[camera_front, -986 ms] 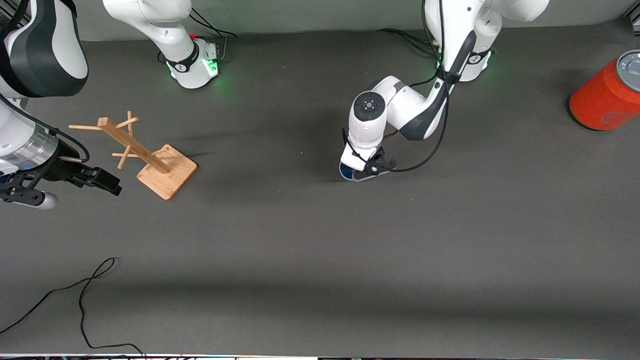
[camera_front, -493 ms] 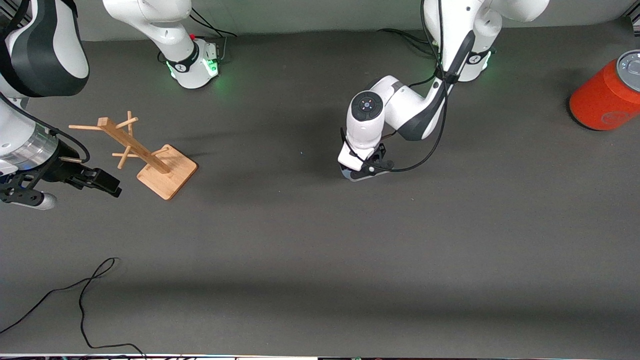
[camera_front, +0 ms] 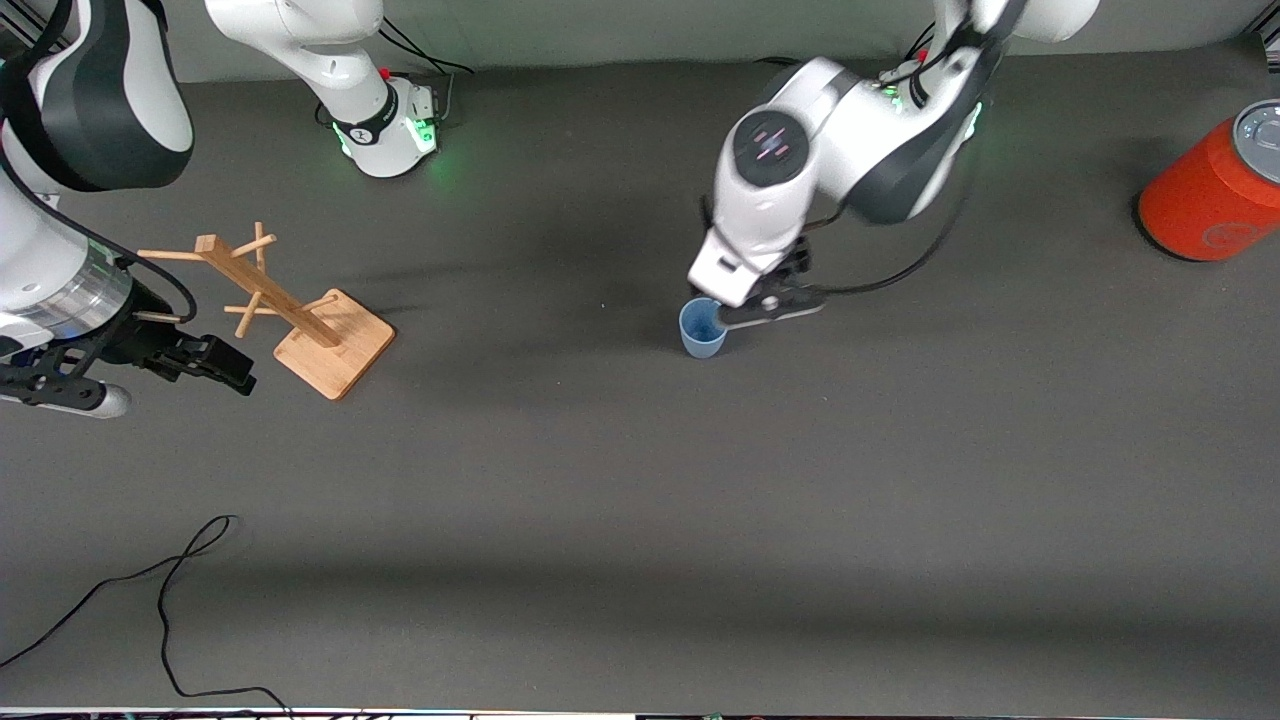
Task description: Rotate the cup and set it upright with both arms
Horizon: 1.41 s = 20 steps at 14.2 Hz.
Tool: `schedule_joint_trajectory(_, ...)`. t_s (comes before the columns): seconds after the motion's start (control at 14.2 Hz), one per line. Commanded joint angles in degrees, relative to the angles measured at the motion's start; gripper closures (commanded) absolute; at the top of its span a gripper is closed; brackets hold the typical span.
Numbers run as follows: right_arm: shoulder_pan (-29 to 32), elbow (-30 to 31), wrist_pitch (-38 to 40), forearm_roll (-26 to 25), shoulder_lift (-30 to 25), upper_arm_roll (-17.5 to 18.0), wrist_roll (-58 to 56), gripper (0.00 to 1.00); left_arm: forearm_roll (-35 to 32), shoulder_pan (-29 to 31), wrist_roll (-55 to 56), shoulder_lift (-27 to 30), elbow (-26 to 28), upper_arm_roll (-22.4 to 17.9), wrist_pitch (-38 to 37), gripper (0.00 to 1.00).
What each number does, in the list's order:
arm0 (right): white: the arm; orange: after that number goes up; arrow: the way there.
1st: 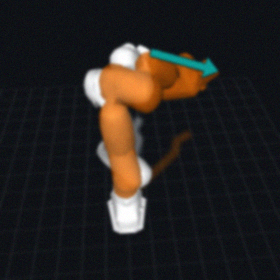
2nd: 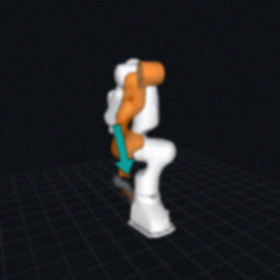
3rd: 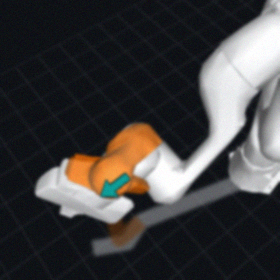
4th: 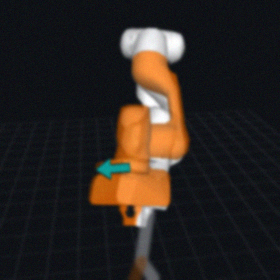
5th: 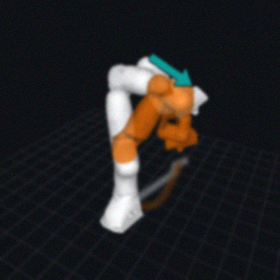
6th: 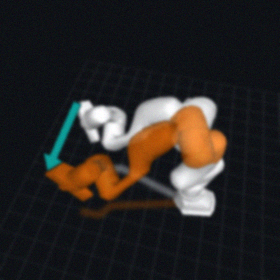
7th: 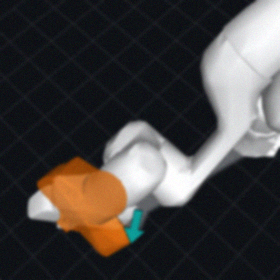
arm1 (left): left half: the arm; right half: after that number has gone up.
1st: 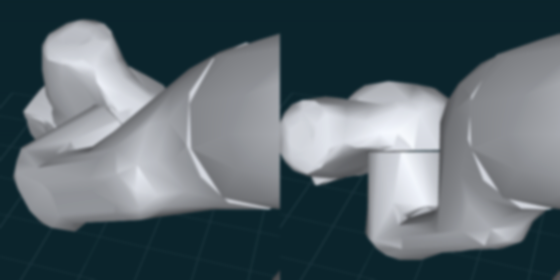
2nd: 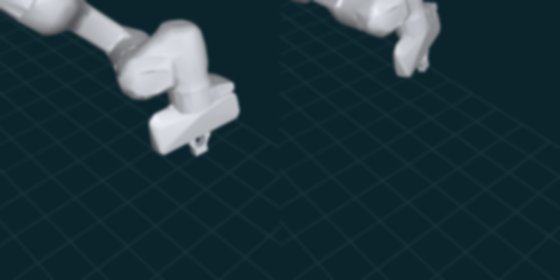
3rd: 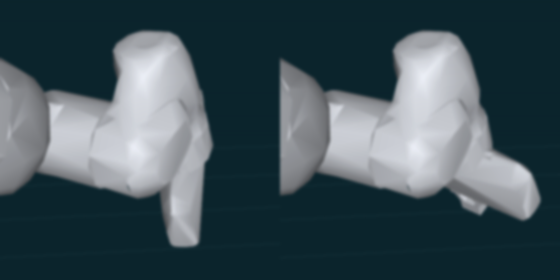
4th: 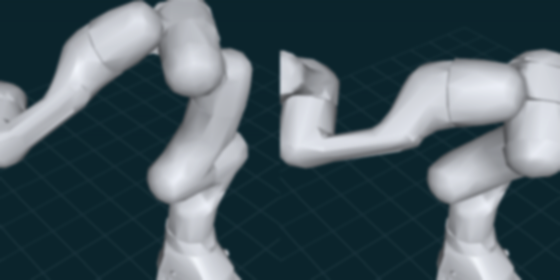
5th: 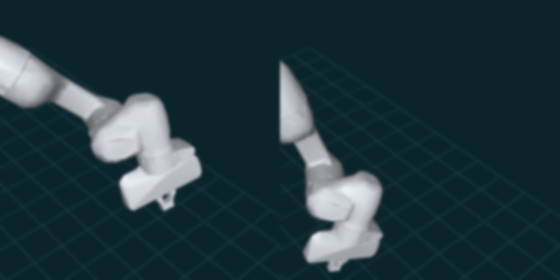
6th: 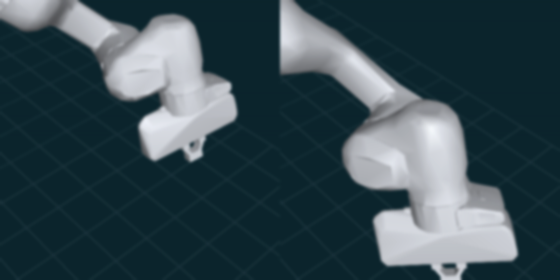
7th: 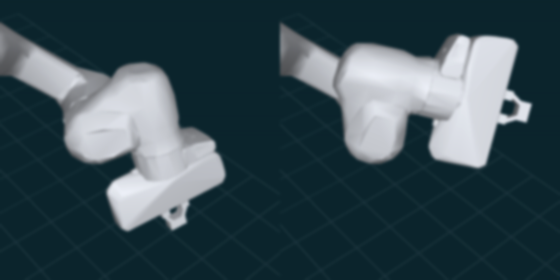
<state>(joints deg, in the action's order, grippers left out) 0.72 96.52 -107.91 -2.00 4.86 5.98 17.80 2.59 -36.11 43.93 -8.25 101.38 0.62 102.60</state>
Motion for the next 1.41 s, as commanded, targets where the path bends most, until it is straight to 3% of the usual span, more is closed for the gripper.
schedule_joint_trajectory(0.0,-0.2,-1.0,-0.5,-0.5,0.6,-0.1,1.2,0.0,1.5,9.2,-14.4,8.7,1.7,0.1,-8.0,0.0)
schedule_joint_trajectory(0.21,-0.2,-1.2,-1.7,-0.4,0.5,-0.1,1.1,0.0,1.5,19.2,-29.1,12.5,1.7,0.0,-13.2,0.0)
schedule_joint_trajectory(0.42,-0.2,-1.1,-0.9,-0.2,0.1,-0.1,0.4,0.0,0.7,26.2,-38.6,13.2,0.0,-1.1,-13.4,0.0)
schedule_joint_trajectory(0.56,-0.2,-1.1,0.1,-0.2,-0.5,-0.1,-5.2,0.0,-0.1,27.1,-42.5,12.4,-2.1,-3.7,-13.0,0.0)
schedule_joint_trajectory(0.85,-0.3,-0.8,5.5,0.2,-1.4,-0.1,-7.6,0.0,-1.6,27.6,-43.0,5.4,-14.5,-4.4,-18.6,0.0)
schedule_joint_trajectory(1.06,-0.4,-0.6,10.4,0.2,-1.8,0.0,-8.0,0.0,-2.5,29.6,-48.3,6.7,-12.8,-4.4,-17.9,0.0)
schedule_joint_trajectory(1.34,-1.3,-0.6,10.3,2.4,-1.8,-0.7,-7.3,0.0,-3.1,29.8,-48.1,9.8,-7.1,-4.2,-13.7,0.0)
